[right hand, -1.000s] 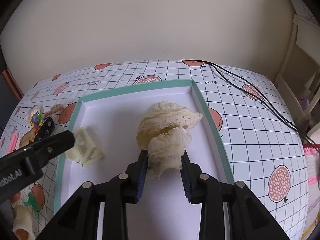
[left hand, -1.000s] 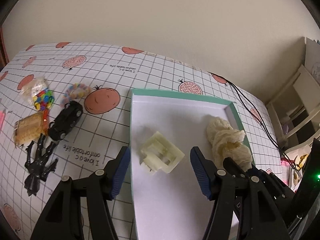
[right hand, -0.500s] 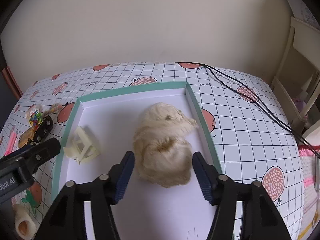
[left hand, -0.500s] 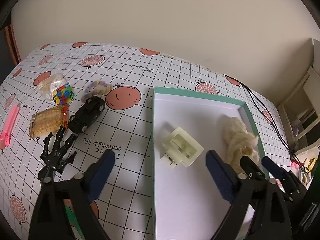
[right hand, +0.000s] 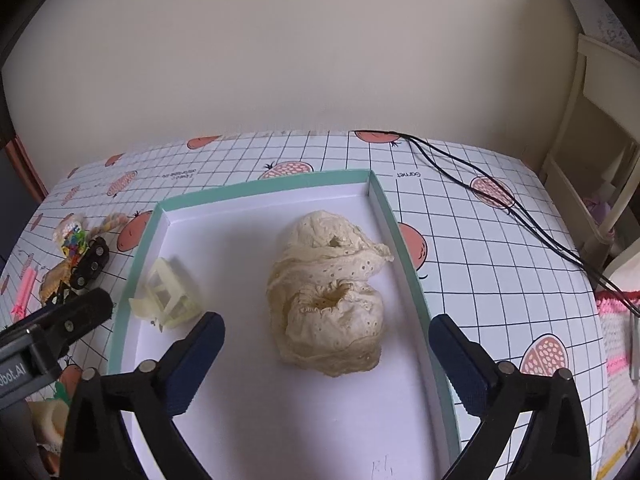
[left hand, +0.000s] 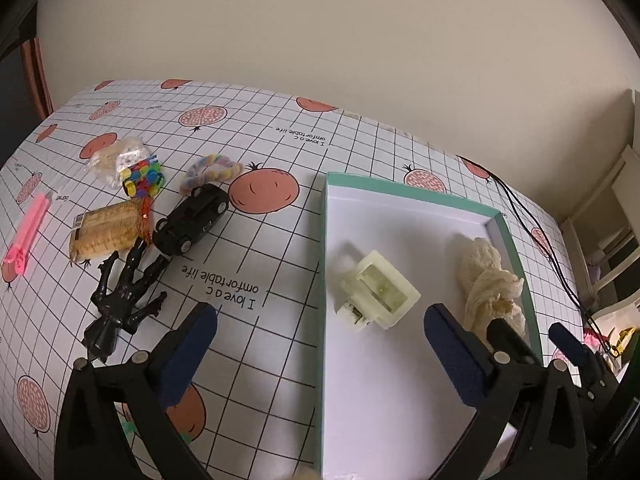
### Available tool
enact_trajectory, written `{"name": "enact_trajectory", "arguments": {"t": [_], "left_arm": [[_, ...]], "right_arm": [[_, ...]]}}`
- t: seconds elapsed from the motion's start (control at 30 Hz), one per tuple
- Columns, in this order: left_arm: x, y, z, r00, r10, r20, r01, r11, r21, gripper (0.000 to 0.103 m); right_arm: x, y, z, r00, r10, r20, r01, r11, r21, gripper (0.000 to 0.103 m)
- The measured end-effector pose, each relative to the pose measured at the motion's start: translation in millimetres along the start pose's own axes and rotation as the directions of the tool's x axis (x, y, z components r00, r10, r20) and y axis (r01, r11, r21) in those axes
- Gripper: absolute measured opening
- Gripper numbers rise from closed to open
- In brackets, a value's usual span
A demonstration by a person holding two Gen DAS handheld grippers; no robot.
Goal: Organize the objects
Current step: 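Open the right tool to drop the cloth while the left tool releases the clip into the tray, then grasp the green leaf-shaped toy with the right tool while the left tool grasps the black jointed figure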
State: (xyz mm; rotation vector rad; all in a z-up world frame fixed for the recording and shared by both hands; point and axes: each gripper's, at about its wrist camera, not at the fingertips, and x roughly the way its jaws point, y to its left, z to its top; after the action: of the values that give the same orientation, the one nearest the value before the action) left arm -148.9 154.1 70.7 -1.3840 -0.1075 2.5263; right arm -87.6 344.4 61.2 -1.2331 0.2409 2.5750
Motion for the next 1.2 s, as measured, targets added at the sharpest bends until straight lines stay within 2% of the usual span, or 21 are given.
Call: {"name": "enact_trajectory", "arguments": {"t": [0.37, 0.73, 1.07, 1.2], "left_arm": [[-11.0, 12.4, -0.8, 0.998, 0.039, 0.041, -0.038, 0.999, -0.012, 0.103], [-20.6, 21.9, 1.5, 0.998, 0.031, 0.050, -0.031, 0.999, -0.014, 0.103], [-42.1, 47.2, 8.1, 0.997, 0.027, 0.076, -0.023, 0.999, -0.049, 0.103], [-51.4, 66.0, 13.3, 0.994, 0.051, 0.099, -0.043, 0.996, -0.079, 0.103]], "right_arm": [[-3.3, 4.7, 1.6, 1.000, 0.020, 0.010, -0.020, 1.000, -0.017, 0.103], [-5.9, 7.9, 2.4, 1.000, 0.026, 0.013, -0.026, 1.000, -0.014, 0.103], [-19.4, 21.1, 7.6, 0.998, 0.036, 0.054, -0.035, 0.999, -0.013, 0.103], [-22.4, 36.1, 11.8, 0.997, 0.044, 0.070, -0.042, 0.999, -0.027, 0.103]]}}
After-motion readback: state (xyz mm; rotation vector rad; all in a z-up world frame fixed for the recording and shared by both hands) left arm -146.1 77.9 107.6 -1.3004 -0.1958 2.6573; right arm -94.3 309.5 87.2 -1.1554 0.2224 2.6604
